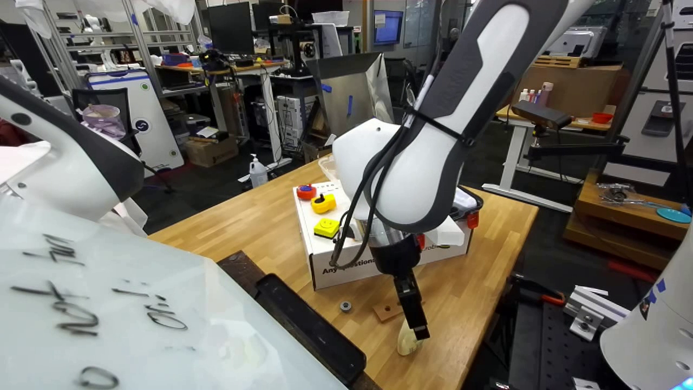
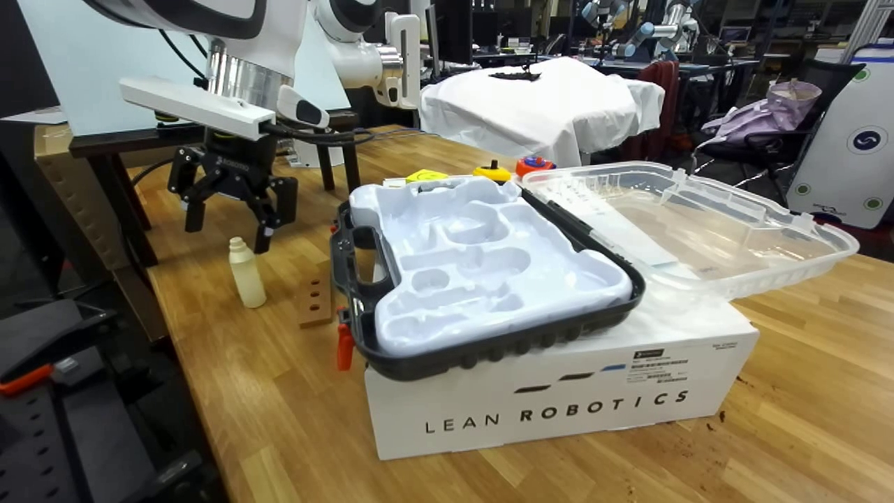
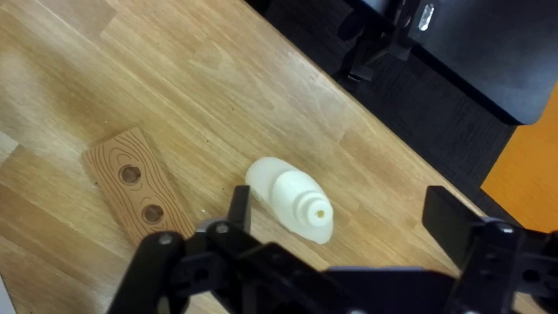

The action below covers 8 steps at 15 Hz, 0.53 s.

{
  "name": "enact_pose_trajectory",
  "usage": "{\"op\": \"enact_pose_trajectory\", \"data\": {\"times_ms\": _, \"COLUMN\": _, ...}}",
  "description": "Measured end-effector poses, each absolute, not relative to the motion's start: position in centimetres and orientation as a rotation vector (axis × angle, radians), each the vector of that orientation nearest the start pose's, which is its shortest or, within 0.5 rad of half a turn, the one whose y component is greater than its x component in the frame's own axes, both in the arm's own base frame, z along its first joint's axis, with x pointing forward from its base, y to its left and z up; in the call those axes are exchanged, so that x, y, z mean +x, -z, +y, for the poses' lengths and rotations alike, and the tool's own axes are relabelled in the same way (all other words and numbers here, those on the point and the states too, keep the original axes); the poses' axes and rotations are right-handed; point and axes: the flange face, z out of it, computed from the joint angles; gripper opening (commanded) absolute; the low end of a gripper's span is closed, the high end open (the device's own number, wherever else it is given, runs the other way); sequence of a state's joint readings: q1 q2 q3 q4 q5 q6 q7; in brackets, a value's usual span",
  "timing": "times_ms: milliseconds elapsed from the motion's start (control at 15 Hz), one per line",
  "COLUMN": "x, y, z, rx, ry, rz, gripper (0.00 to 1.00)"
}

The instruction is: Move the white bottle on the table backwards

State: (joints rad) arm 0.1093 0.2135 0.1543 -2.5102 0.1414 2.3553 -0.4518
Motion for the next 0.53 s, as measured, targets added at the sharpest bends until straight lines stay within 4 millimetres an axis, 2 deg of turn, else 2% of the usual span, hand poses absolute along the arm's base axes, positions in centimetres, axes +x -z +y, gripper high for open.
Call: {"op": "enact_pose_trajectory", "data": {"times_ms": 533, "x": 40.32, "y": -16.78, "z": 12.03, "rx": -2.730, "ry": -0.537, "rz": -1.119, "gripper": 1.00}}
